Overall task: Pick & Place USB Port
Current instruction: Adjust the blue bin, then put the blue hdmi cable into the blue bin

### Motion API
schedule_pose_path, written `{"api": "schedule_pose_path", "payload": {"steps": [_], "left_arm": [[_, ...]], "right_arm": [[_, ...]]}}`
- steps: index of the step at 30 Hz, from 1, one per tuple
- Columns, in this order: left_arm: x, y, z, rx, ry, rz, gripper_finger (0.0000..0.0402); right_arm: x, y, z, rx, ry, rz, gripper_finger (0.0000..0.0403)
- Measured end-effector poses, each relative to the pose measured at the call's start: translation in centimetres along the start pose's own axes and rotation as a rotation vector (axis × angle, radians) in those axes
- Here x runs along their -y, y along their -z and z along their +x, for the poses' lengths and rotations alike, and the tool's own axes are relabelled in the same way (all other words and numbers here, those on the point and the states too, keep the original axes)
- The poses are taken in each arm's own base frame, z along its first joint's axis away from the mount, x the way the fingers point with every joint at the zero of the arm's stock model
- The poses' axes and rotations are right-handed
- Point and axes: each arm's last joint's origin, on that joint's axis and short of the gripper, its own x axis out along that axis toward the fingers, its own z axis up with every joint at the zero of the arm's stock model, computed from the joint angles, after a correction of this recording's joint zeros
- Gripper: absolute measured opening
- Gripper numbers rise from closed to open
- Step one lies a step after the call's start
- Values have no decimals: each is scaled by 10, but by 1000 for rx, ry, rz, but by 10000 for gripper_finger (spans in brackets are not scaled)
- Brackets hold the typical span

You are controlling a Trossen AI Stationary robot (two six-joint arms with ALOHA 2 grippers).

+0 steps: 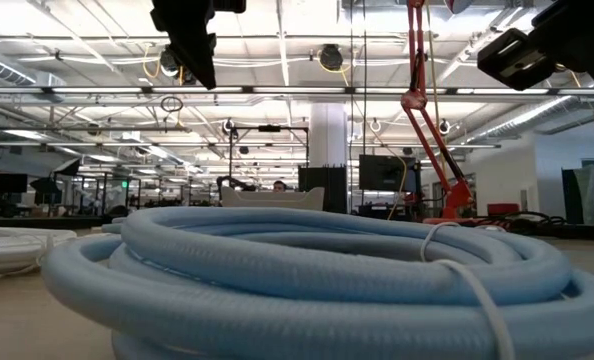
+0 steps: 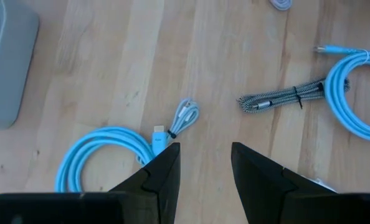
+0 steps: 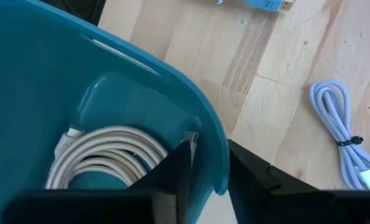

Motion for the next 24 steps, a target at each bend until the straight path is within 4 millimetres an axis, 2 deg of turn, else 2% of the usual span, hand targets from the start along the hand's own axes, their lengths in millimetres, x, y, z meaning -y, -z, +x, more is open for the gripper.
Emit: {"api": "schedule_pose_path", "payload": {"steps": [15, 24], "left_arm": [[-1, 0, 1, -2, -3, 20, 145], [-3, 21, 34, -70, 49, -6, 145]], "right_arm": [[-2, 0, 0, 8, 18, 91, 180], [0, 3, -6, 5, 53, 176, 206]]}}
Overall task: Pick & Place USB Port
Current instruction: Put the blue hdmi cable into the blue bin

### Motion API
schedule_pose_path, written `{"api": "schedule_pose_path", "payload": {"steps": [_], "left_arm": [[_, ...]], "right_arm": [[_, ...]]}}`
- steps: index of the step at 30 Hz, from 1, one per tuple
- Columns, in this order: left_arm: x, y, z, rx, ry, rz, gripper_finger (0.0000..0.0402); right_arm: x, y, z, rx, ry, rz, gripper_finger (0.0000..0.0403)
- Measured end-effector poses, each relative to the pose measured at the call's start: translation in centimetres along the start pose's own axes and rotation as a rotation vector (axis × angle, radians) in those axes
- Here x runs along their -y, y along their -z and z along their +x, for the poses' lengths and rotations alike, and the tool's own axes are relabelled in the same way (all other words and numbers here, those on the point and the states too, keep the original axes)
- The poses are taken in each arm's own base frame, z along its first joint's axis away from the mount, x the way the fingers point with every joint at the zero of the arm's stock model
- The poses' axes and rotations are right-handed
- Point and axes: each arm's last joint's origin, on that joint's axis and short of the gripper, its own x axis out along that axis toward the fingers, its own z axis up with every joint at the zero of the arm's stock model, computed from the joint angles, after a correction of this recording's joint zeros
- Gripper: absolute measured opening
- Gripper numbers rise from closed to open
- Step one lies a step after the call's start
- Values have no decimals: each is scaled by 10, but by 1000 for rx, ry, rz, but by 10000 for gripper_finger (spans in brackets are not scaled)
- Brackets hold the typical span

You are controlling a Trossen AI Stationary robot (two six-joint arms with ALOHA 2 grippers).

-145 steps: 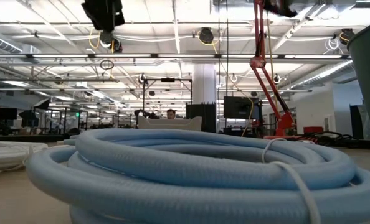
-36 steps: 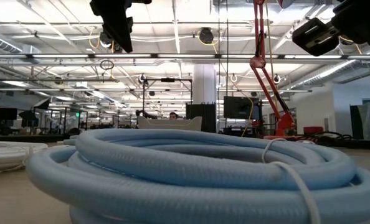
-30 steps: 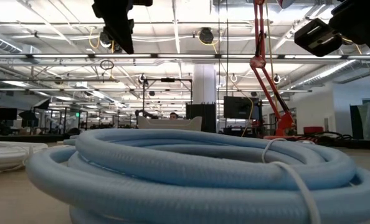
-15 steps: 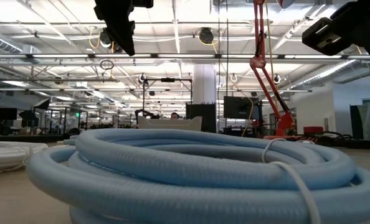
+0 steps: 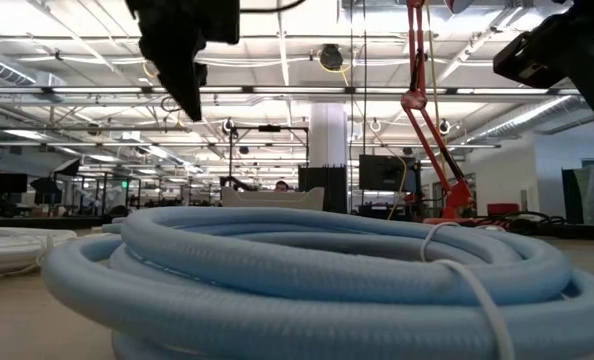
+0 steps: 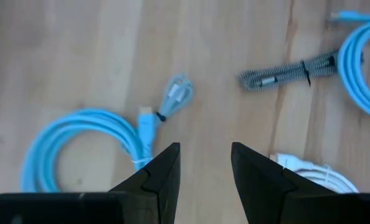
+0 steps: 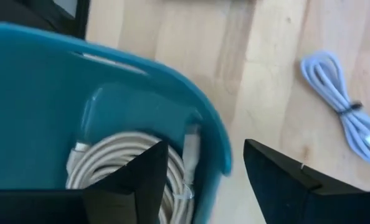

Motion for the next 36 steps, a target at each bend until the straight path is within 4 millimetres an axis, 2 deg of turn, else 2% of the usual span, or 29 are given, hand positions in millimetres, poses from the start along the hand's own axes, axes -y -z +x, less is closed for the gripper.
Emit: {"api": "schedule_pose_path", "payload": {"steps": [4, 8, 14, 19, 25, 29, 32, 36], "left_arm": [[-1, 6, 11, -9, 22, -26, 145], [-1, 6, 12, -8, 19, -27, 145], [-5, 4, 12, 13, 9, -23, 145], [-10, 2, 12, 25, 4, -33, 145], [-18, 1, 11, 23, -12, -49, 145], [-29, 3, 11, 1, -101, -75, 145], [-46, 6, 11, -20, -185, -126, 145], [-76, 19, 24, -59, -180, -234, 145]], "right_arm": [[4, 9, -8, -57, 33, 33, 208], [10, 19, -22, -98, 82, 61, 208], [27, 23, -49, 2, 180, 103, 208], [52, 12, -61, 111, 267, 119, 208], [86, -20, -52, 244, 273, 109, 208], [106, -36, -40, 284, 299, 111, 208], [117, -46, -31, 311, 311, 131, 208], [125, -55, -22, 354, 308, 175, 208]]}}
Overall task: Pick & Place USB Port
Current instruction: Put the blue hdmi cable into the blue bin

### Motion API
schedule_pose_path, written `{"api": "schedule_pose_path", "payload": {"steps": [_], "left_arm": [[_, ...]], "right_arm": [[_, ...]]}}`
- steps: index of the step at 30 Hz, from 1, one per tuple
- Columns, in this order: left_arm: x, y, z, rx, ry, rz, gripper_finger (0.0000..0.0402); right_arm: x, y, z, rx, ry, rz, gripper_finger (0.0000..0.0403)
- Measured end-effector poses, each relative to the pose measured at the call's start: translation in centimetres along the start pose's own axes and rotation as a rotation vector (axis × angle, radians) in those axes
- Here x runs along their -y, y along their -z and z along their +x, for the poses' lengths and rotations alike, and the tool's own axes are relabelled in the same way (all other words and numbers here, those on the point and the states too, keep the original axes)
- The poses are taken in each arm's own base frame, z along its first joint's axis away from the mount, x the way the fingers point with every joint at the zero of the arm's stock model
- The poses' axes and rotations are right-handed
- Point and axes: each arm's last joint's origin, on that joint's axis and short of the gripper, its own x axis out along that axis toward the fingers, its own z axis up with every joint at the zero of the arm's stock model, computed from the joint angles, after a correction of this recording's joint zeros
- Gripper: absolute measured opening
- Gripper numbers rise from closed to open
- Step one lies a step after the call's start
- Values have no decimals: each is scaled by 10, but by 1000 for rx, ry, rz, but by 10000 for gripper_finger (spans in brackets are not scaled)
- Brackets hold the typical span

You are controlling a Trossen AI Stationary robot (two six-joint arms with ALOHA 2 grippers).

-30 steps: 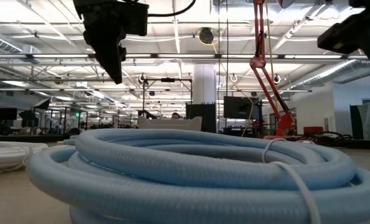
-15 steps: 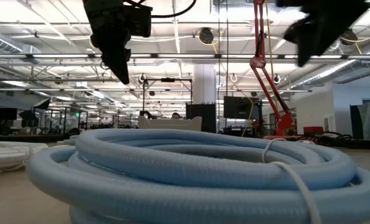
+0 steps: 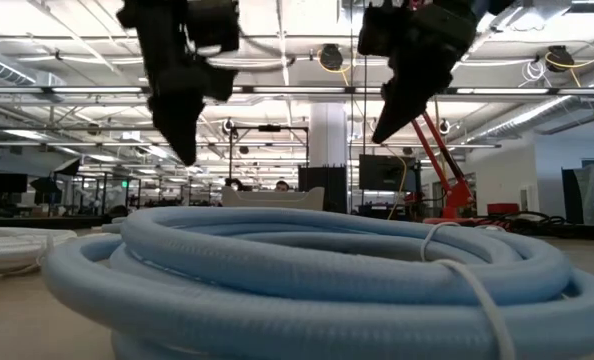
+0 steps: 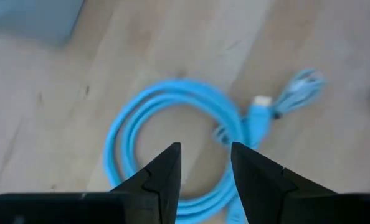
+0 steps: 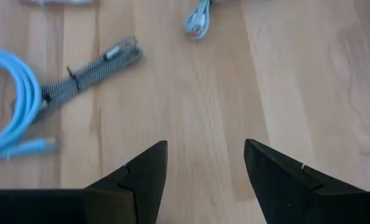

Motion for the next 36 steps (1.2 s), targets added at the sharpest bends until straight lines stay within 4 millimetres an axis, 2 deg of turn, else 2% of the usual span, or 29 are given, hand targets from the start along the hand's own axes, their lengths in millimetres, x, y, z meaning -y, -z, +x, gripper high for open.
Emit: {"api": "schedule_pose_path", "payload": {"steps": [4, 8, 11, 19, 29, 36], "left_arm": [[-21, 17, 27, -56, 92, -24, 145], [-24, 33, 46, -74, 200, 46, 145], [-17, 37, 52, -51, 221, 103, 145], [7, 30, 56, 68, 238, 191, 145], [25, 40, 77, -57, 241, 254, 145], [28, 42, 85, -81, 215, 258, 144]], "right_arm": [[-1, -5, 4, 51, -7, 27, 208], [-1, -11, 3, 122, 43, 88, 208], [0, -14, 3, 159, 71, 111, 208], [0, -14, 2, 162, 66, 138, 208], [-1, -14, 2, 163, 61, 181, 208], [-1, -14, 2, 164, 56, 218, 208]]}}
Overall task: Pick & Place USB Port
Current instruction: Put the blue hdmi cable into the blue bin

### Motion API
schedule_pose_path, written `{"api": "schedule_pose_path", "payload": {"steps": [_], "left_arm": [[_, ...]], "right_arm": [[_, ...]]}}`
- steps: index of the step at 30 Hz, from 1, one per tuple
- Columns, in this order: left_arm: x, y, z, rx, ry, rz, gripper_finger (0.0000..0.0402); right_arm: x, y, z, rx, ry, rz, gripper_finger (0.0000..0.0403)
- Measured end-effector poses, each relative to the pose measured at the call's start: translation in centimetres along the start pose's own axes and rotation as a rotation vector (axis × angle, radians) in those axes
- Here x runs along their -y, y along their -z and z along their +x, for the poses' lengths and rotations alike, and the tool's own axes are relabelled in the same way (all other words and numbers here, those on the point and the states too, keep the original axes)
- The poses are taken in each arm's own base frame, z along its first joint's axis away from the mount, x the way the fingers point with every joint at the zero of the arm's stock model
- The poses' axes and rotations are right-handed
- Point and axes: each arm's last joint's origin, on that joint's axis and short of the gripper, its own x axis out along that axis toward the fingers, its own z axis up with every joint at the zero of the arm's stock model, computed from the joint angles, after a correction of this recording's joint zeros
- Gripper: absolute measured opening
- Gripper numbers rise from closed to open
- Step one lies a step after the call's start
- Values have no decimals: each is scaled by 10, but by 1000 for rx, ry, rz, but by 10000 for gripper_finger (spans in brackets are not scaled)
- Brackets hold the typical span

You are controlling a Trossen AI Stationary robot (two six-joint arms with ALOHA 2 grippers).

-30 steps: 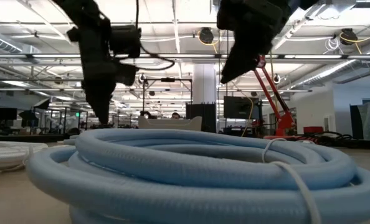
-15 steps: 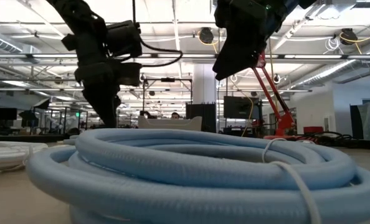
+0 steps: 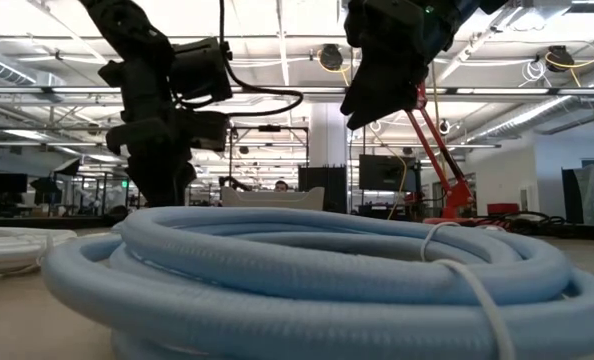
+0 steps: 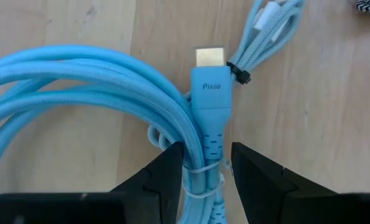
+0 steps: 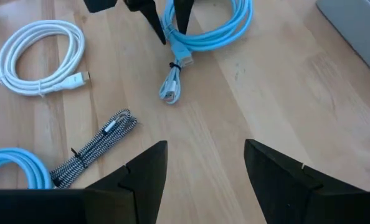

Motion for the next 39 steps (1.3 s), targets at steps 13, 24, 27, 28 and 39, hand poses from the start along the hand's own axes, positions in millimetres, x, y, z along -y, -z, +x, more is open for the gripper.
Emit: {"api": "schedule_pose_path", "payload": {"steps": [13, 24, 27, 28, 39], "left_arm": [[-5, 0, 7, -18, -25, -33, 45], [-9, 6, -31, 63, -16, -162, 49], [-7, 7, -56, 160, 1, -174, 45], [-6, 8, -64, 192, 7, -182, 45], [15, 7, -154, 730, 322, -228, 45]], "right_arm": [[0, 0, 0, 0, -2, 144, 208], [0, 0, 0, 0, -2, 206, 208], [0, 0, 0, 2, -3, 225, 208], [0, 0, 0, 4, -4, 231, 208], [-5, -13, -1, 121, -73, 282, 208]]}}
